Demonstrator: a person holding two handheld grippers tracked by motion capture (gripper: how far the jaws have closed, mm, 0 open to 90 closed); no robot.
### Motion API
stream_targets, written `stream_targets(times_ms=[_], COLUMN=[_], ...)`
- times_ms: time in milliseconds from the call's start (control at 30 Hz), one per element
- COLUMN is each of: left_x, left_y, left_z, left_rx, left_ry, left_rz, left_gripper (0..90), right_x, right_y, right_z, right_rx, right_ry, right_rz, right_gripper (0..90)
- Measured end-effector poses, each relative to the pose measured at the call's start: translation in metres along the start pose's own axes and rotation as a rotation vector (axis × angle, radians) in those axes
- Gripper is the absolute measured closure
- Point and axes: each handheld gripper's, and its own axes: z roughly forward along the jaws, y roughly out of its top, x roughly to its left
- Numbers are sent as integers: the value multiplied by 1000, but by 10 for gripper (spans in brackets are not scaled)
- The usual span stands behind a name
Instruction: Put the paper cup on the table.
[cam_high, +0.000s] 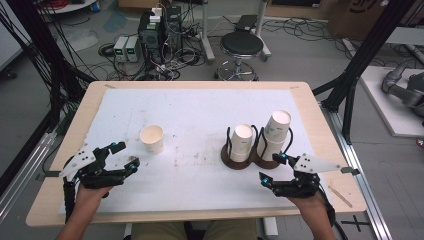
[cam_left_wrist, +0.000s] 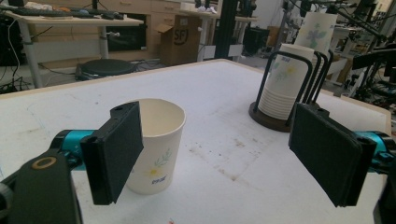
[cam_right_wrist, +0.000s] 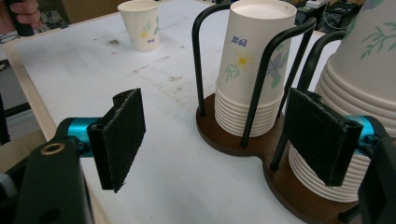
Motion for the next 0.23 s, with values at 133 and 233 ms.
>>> stream_targets(times_ms=[133, 233], left_x=[1, 2], left_y=[0, -1], left_z=[0, -1], left_rx=[5, 3], left_ry=[5, 11], left_rz=[2, 1], left_gripper=[177, 178], right_x=[0, -1], right_y=[0, 0], right_z=[0, 1], right_rx=[3, 1], right_ry=[5, 8], right_rz=[6, 0], right_gripper=[219, 219])
